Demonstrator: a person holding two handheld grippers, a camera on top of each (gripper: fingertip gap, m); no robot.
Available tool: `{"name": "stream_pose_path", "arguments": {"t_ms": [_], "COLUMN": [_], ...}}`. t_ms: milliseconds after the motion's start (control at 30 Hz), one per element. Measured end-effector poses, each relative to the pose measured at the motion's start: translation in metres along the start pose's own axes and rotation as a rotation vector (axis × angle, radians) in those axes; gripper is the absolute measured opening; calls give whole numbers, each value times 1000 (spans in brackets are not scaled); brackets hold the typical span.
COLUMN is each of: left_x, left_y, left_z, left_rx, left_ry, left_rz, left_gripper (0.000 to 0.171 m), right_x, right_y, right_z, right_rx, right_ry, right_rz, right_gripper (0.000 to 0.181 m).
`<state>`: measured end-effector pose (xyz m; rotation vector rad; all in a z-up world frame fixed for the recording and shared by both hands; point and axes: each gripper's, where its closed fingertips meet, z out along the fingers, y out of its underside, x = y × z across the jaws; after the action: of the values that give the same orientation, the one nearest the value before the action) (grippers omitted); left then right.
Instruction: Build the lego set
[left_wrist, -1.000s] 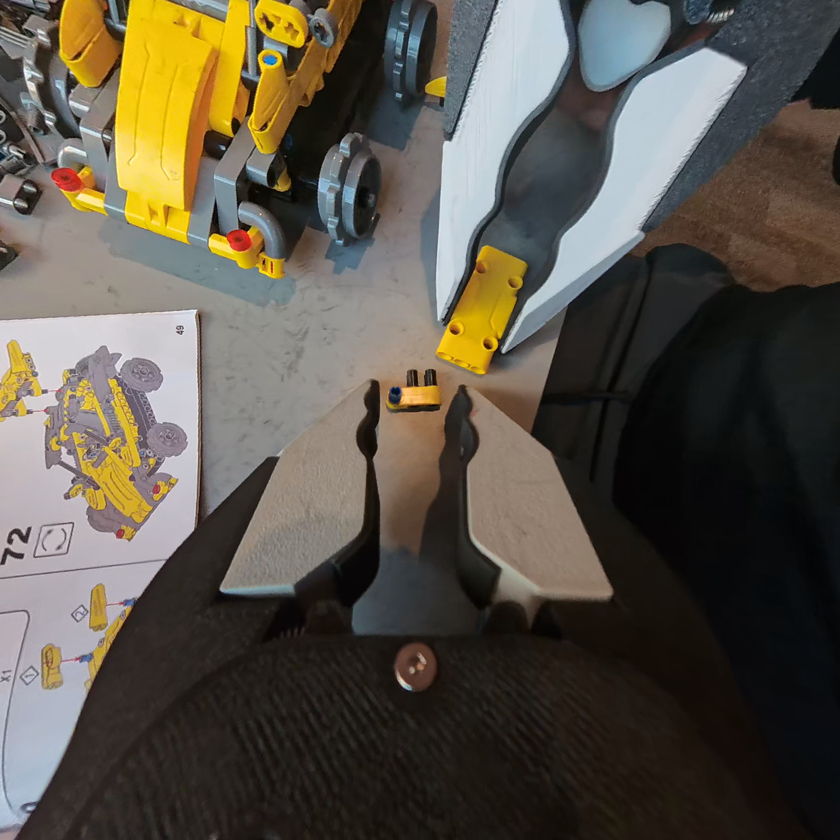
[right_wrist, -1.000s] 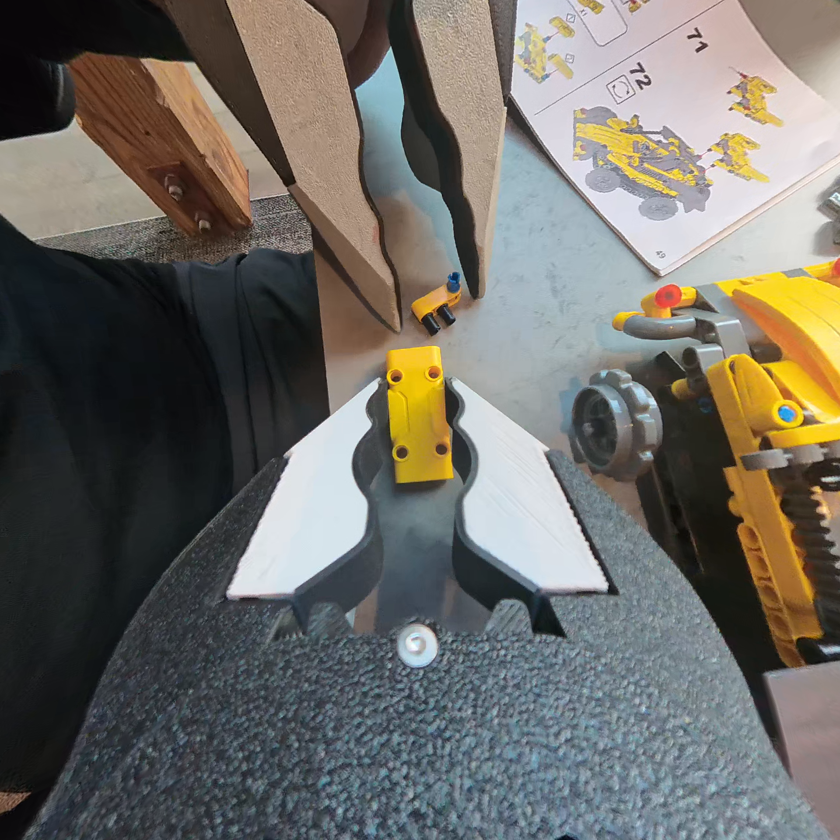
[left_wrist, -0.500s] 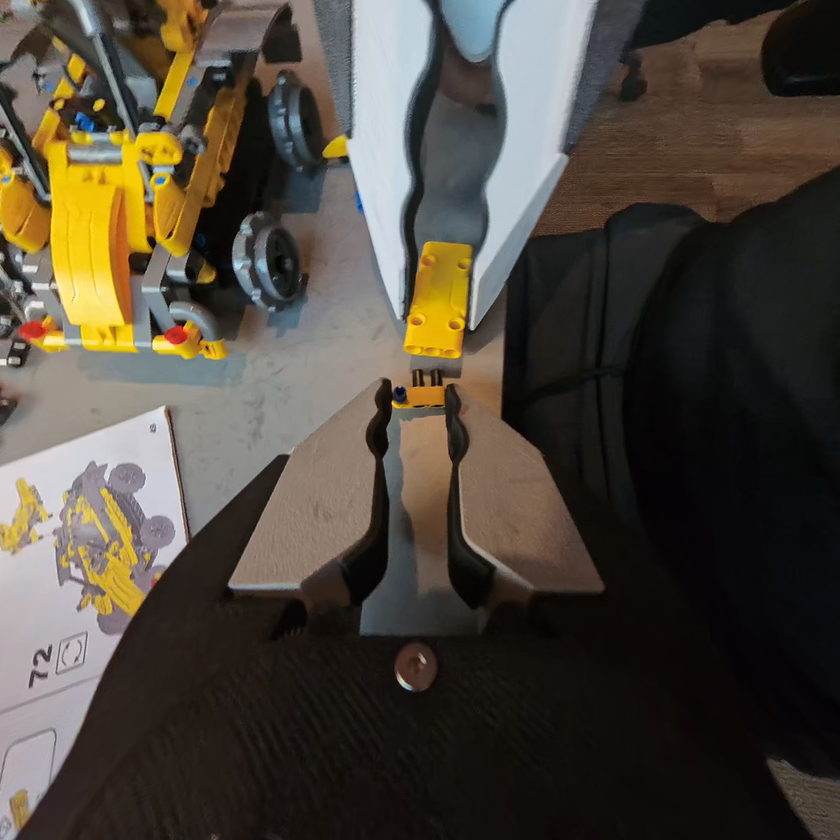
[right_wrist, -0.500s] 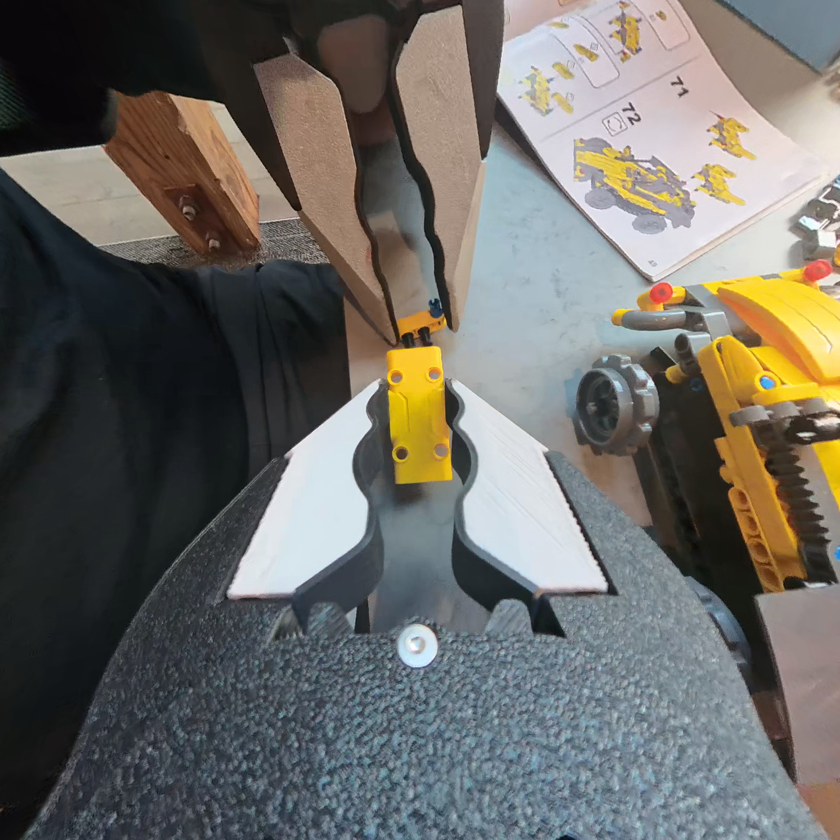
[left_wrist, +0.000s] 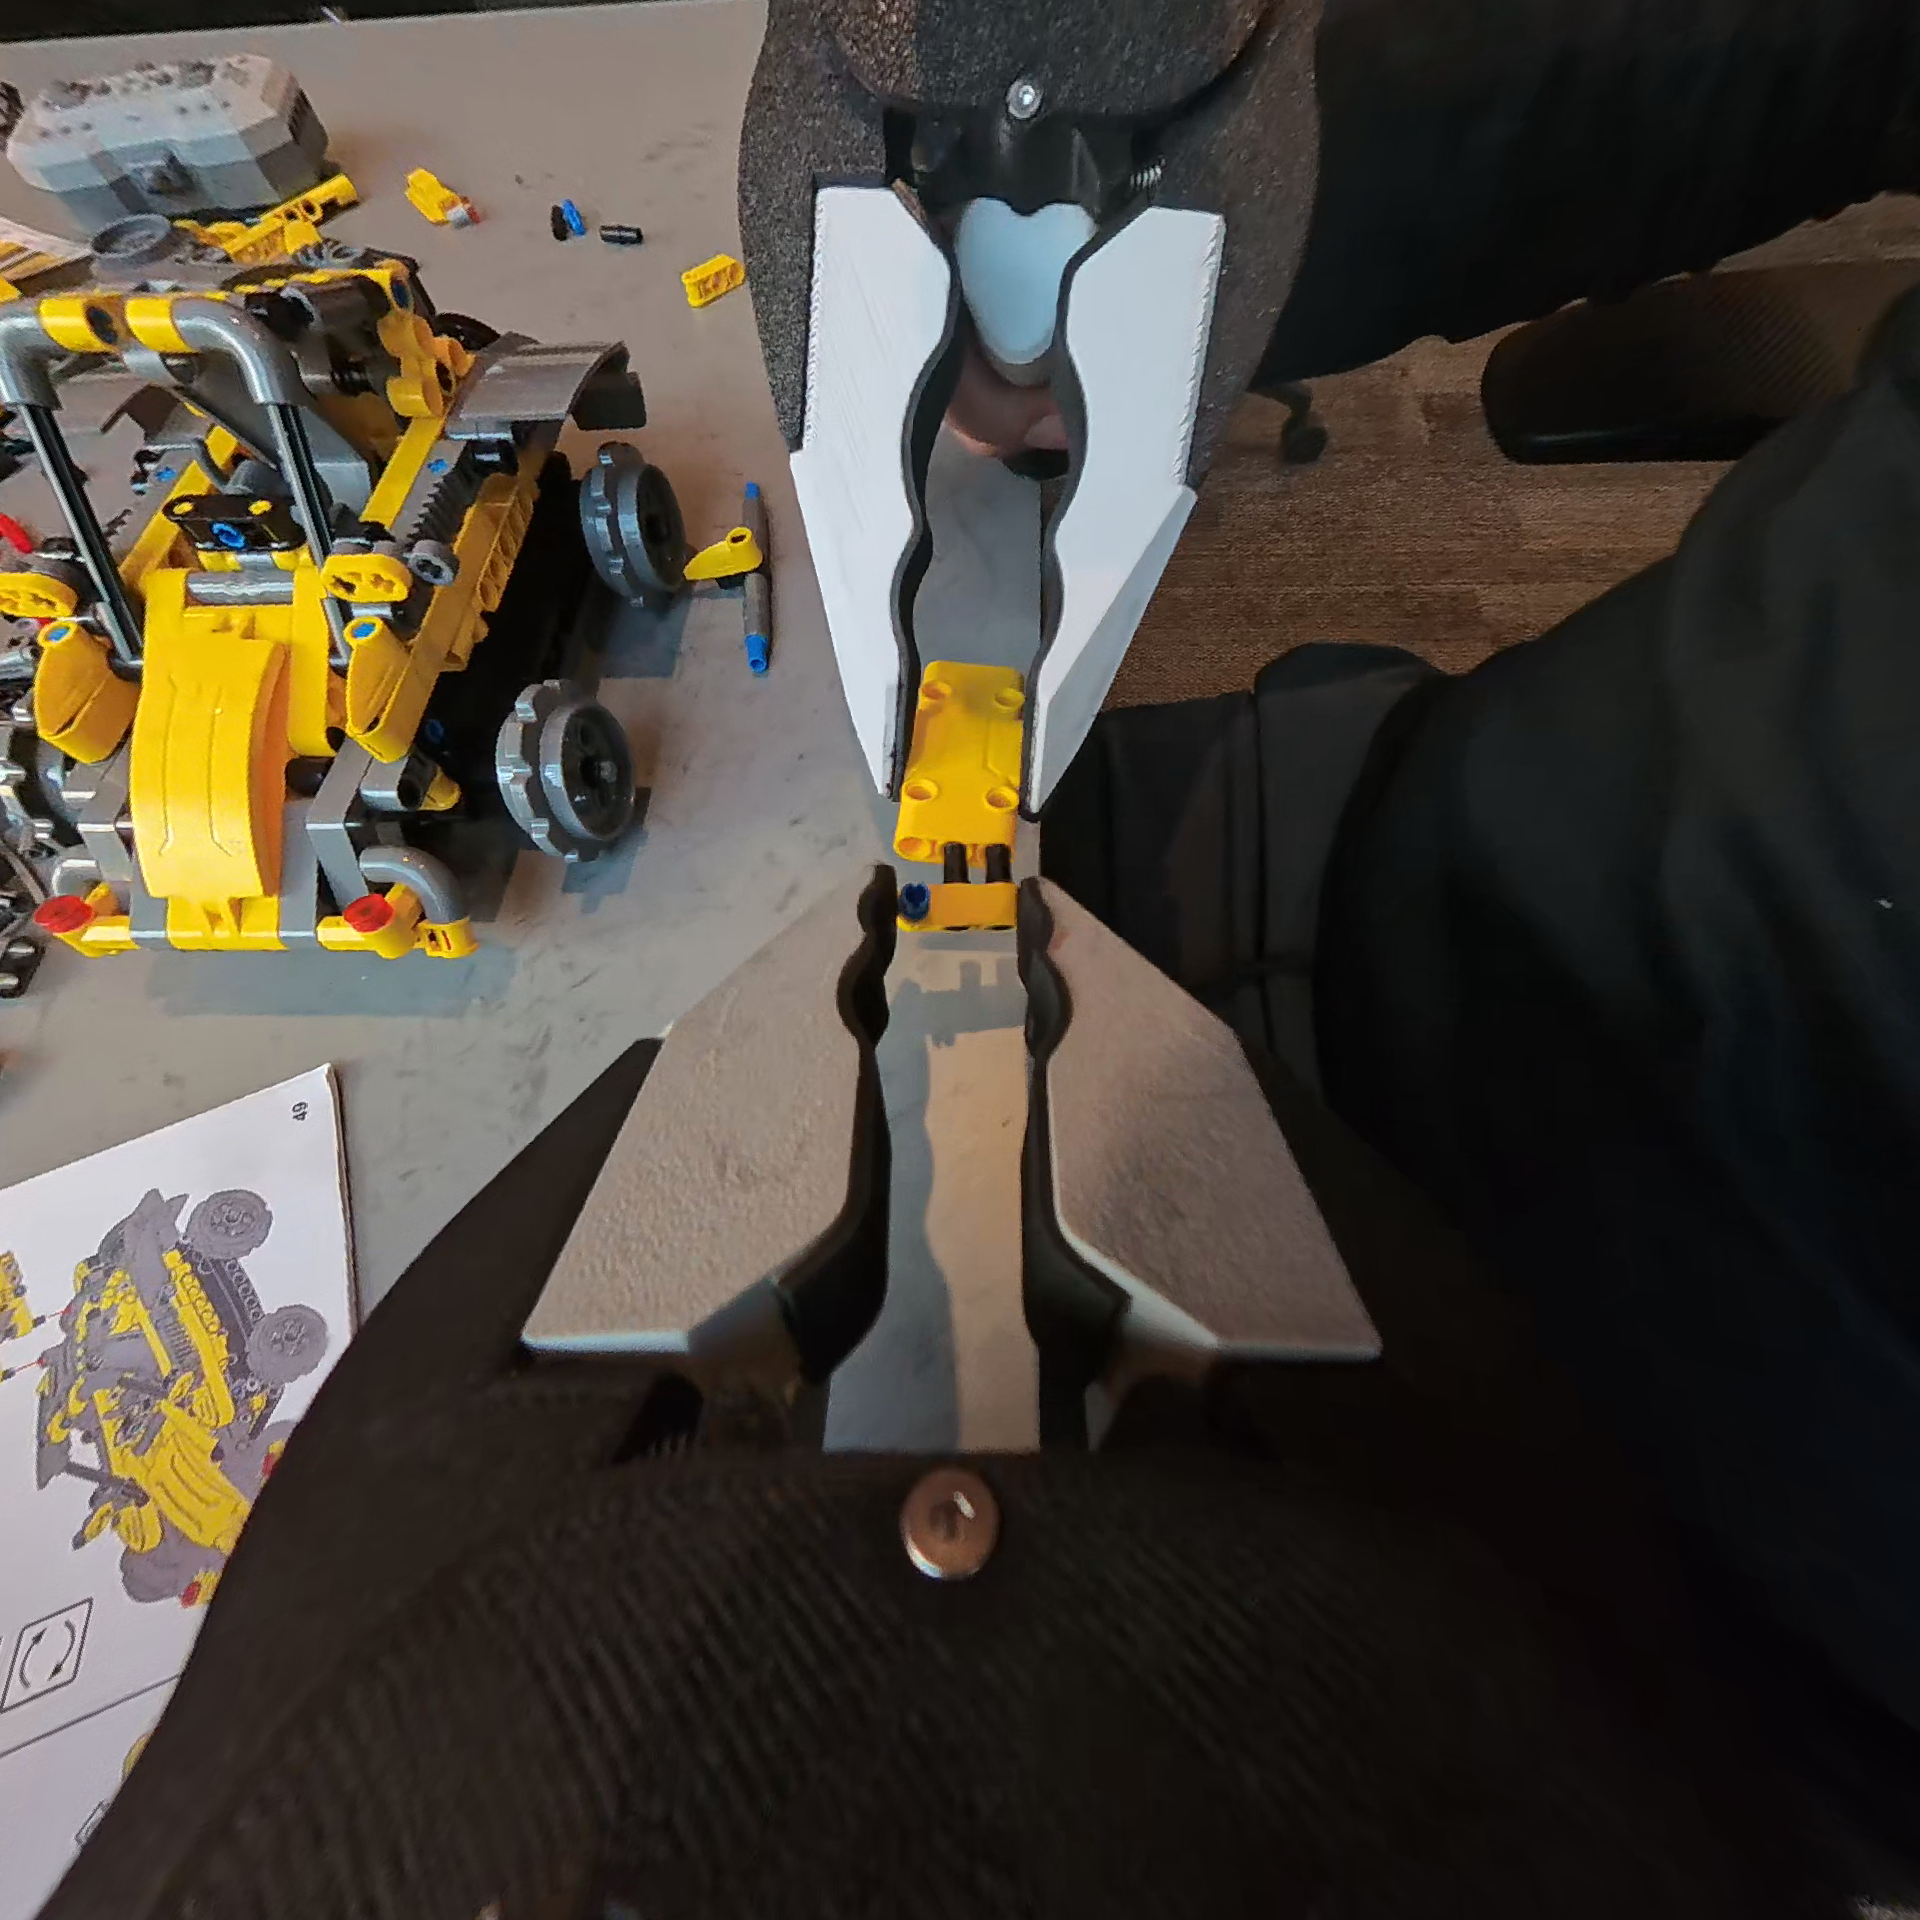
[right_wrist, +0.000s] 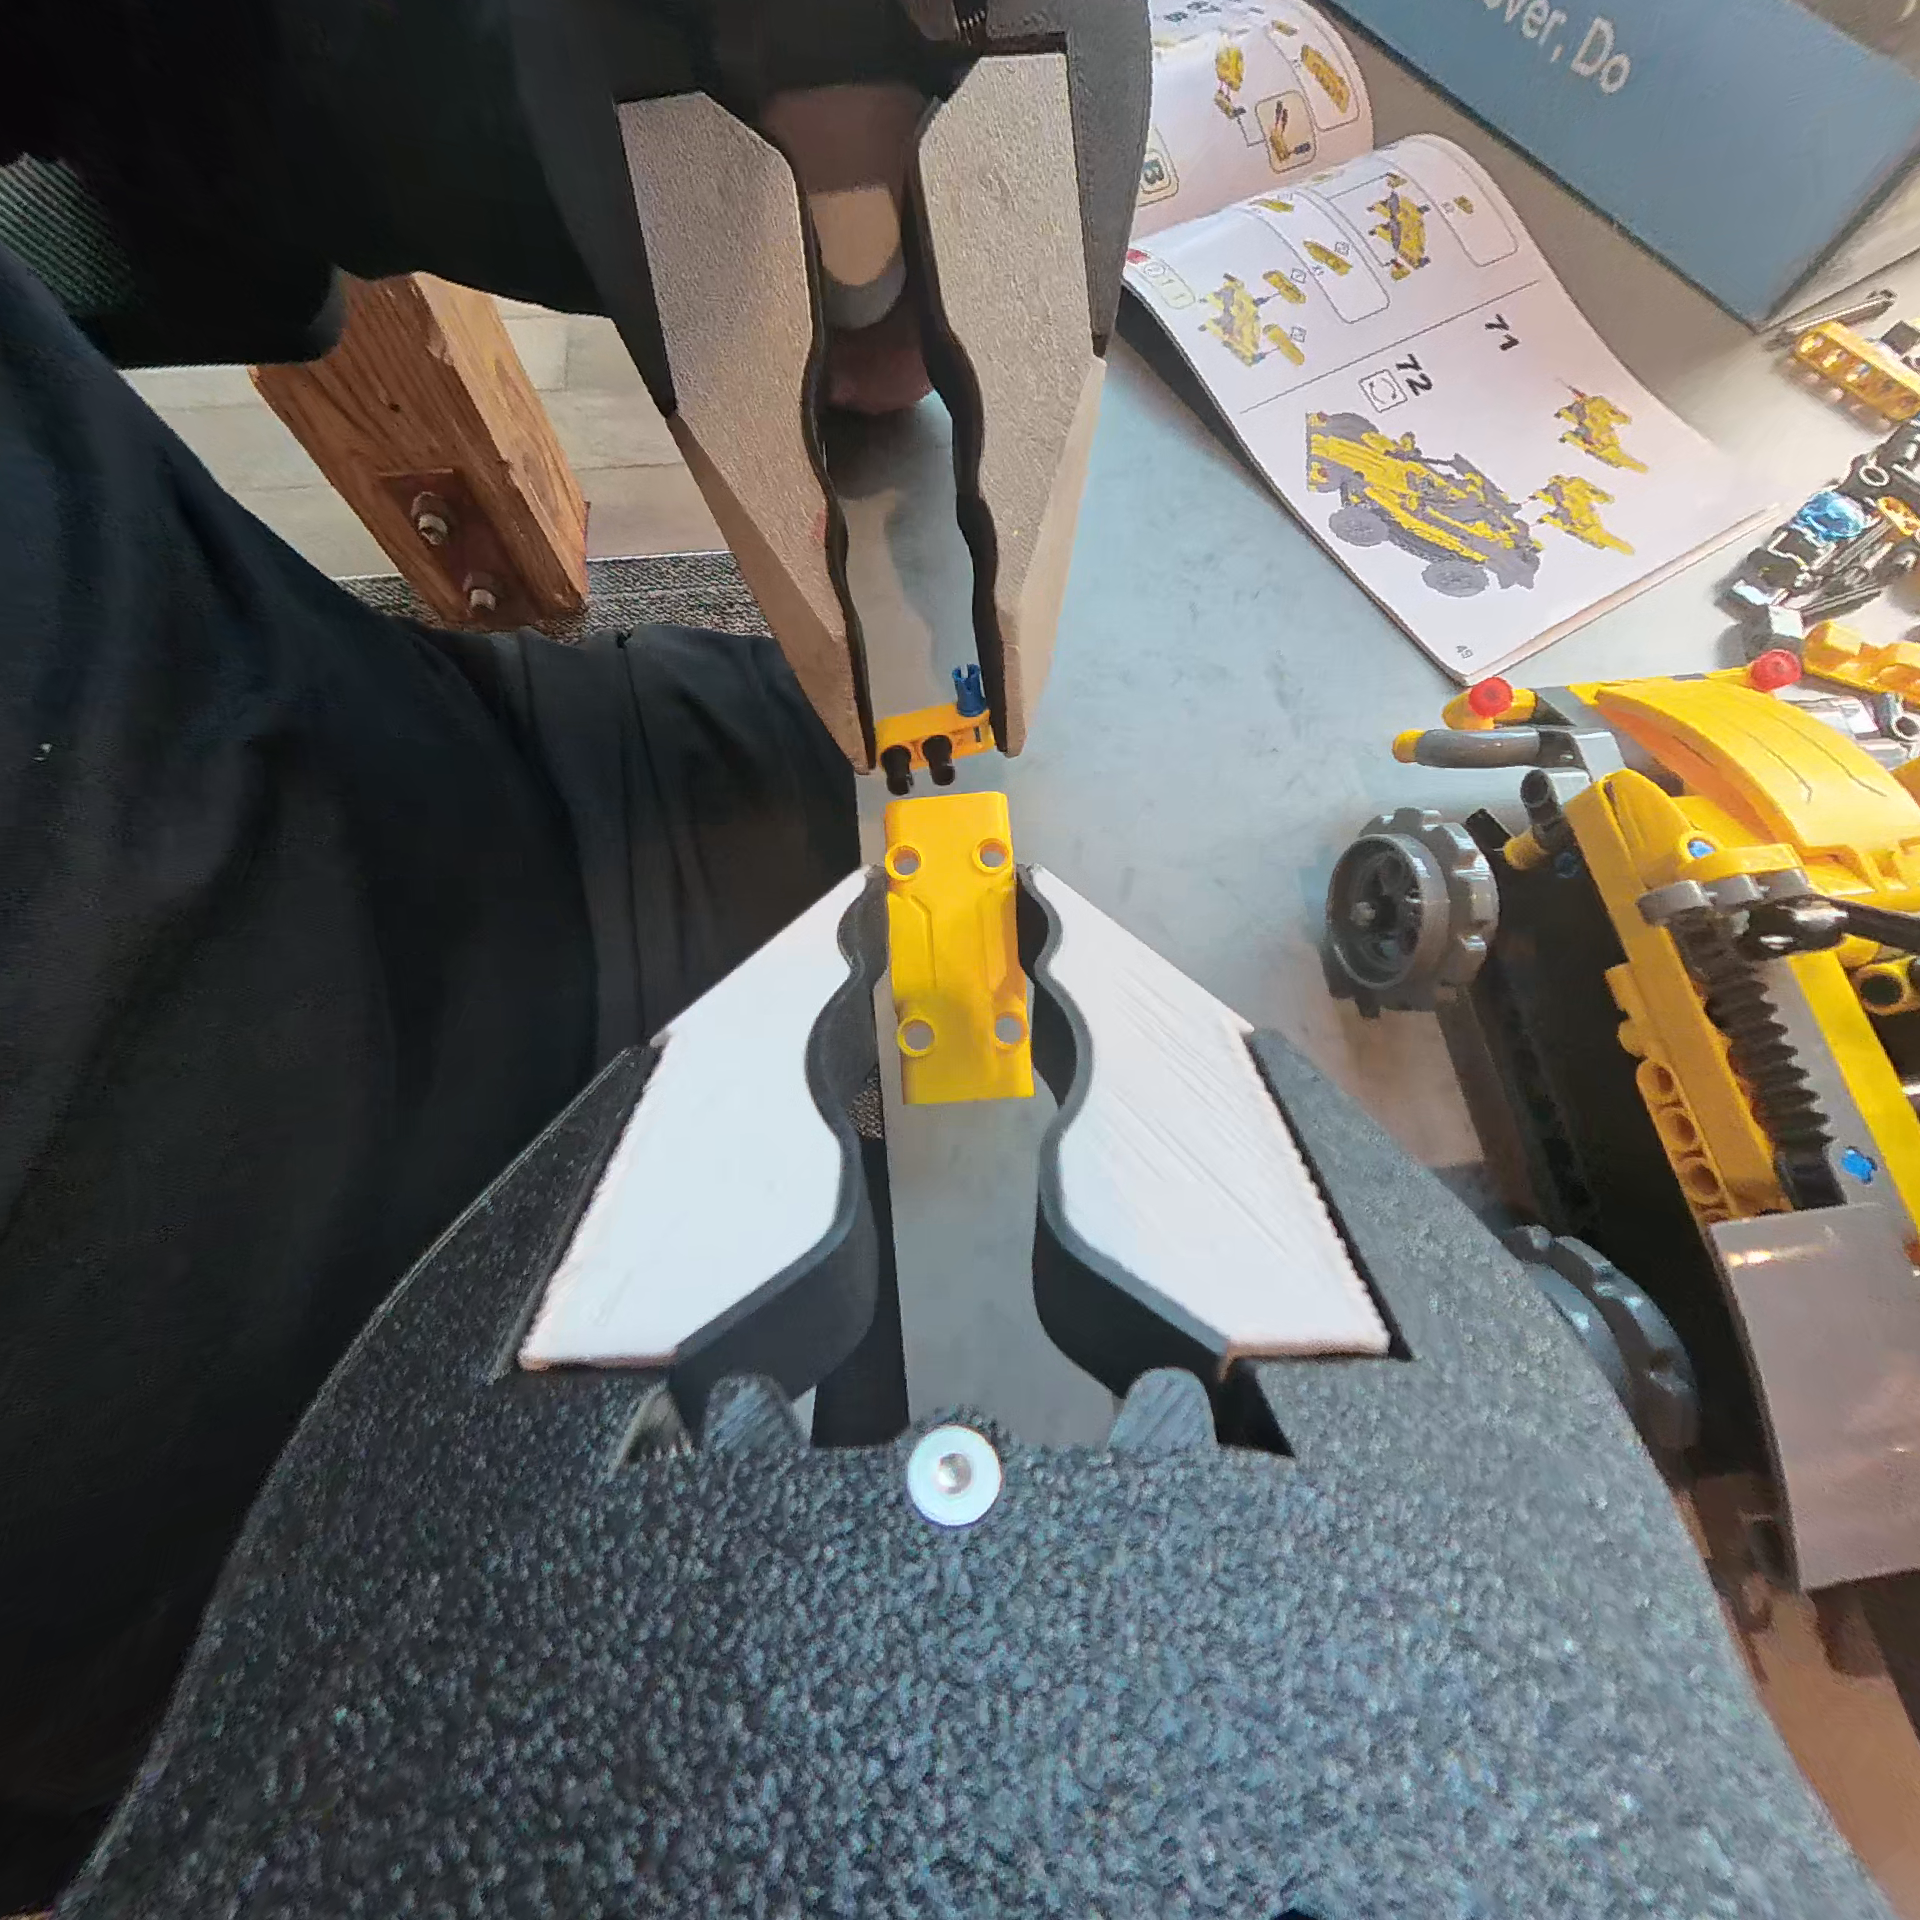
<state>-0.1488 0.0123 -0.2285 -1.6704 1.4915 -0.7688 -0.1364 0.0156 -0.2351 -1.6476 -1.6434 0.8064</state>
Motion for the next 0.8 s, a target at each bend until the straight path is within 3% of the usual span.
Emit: {"name": "stream_pose_path", "arguments": {"t_ms": [800], "left_x": [-1], "left_y": [6], "left_z": [41], "left_rx": [-169], "left_ry": [80], "left_rz": [10], "left_gripper": [20], "right_x": [6], "right_y": [30], "right_z": [-17], "right_rx": [-68], "right_ry": [10], "right_rz": [14], "right_gripper": [24]}}
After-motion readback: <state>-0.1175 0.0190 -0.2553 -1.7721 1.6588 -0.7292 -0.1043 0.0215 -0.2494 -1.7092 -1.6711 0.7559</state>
